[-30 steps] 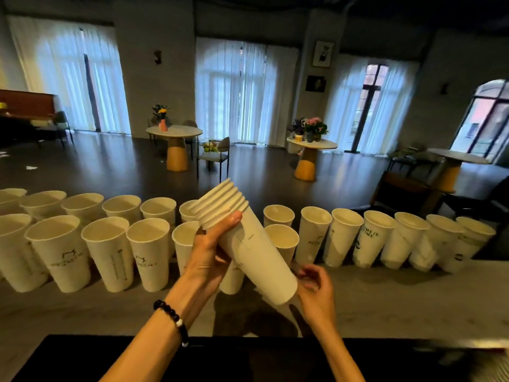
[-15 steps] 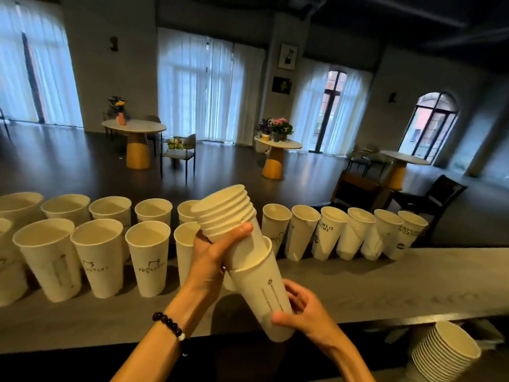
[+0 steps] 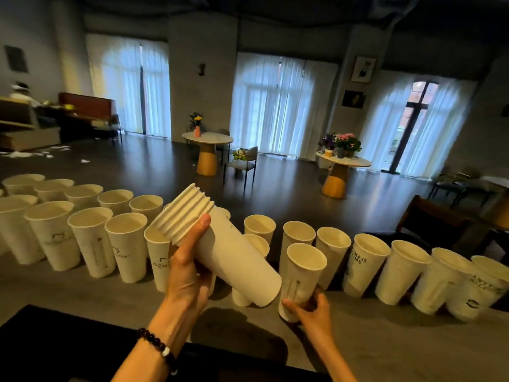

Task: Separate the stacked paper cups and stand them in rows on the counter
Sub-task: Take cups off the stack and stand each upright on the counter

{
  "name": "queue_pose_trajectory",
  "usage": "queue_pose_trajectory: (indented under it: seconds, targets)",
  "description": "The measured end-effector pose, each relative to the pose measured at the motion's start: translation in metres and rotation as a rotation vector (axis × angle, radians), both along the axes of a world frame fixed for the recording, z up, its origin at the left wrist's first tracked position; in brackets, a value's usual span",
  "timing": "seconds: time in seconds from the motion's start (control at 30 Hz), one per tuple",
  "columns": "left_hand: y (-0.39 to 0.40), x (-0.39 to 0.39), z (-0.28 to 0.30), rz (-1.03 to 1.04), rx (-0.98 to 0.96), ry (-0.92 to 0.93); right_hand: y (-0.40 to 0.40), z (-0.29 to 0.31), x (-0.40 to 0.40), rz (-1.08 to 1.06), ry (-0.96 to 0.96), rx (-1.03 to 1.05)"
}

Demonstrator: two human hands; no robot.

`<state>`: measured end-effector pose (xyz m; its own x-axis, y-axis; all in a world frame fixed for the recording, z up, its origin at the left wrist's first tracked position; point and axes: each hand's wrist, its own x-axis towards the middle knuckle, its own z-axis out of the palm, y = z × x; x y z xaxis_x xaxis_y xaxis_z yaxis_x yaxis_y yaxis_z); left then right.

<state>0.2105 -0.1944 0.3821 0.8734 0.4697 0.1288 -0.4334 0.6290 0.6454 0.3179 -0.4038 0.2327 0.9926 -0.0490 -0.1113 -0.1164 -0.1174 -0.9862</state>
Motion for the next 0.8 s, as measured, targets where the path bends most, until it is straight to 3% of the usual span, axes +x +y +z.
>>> queue_pose_trajectory:
  seconds: [0.33, 0.43, 0.53, 0.6, 0.67, 0.7, 0.8]
  targets:
    - [-0.052, 0.015, -0.009, -0.014, 0.114, 0.057, 0.002, -0.022, 0.033, 0.007, 0.169, -0.078]
    - [-0.070, 0.024, -0.006, -0.034, 0.189, 0.023, -0.015, -0.015, 0.019, 0.100, -0.001, -0.056]
    - [-0.090, 0.033, -0.005, -0.128, 0.261, 0.031, -0.043, 0.014, -0.001, -0.057, -0.015, 0.143]
    - [-0.109, 0.040, -0.008, -0.227, 0.275, 0.056, -0.068, 0.038, -0.013, 0.103, 0.076, 0.323]
    - [-0.130, 0.047, -0.014, -0.288, 0.295, 0.082, -0.090, 0.061, -0.028, 0.429, 0.246, 0.586]
    - [-0.137, 0.050, -0.016, -0.296, 0.310, 0.081, -0.098, 0.065, -0.030, 0.533, 0.243, 0.664]
    - [-0.154, 0.057, -0.017, -0.315, 0.358, 0.062, -0.122, 0.066, -0.035, 0.612, 0.166, 0.641]
